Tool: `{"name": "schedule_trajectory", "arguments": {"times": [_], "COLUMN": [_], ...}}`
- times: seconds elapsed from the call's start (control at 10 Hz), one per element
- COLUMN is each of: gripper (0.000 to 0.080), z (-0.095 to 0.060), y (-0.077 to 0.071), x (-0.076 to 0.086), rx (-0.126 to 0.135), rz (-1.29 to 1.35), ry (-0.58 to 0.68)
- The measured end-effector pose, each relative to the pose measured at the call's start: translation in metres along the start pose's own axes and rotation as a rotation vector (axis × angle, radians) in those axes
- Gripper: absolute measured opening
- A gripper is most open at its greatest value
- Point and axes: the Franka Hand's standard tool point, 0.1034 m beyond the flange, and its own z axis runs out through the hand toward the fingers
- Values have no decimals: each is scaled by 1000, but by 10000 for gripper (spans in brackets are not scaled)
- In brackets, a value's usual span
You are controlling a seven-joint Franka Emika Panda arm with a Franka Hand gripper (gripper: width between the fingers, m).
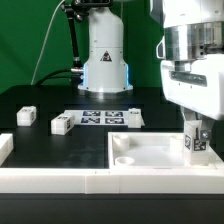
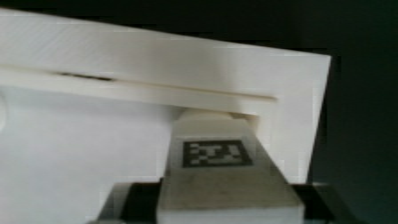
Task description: Assemble one leg
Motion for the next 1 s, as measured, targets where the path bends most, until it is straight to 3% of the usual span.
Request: {"name": "schedule_trajectory", "arguments": {"times": [0.1, 0.2, 0.3, 0.4, 0.5, 1.0], "gripper": [292, 374, 374, 564, 624, 649], "z": [0, 0, 1, 0, 1, 4], "y": [0, 0, 0, 0, 0, 3], "x": [0, 0, 2, 2, -1, -7], "rx": [0, 0, 0, -2, -10, -26], "rz": [-42, -81, -144, -252, -375, -871], "ry": [0, 0, 0, 4, 5, 13]}}
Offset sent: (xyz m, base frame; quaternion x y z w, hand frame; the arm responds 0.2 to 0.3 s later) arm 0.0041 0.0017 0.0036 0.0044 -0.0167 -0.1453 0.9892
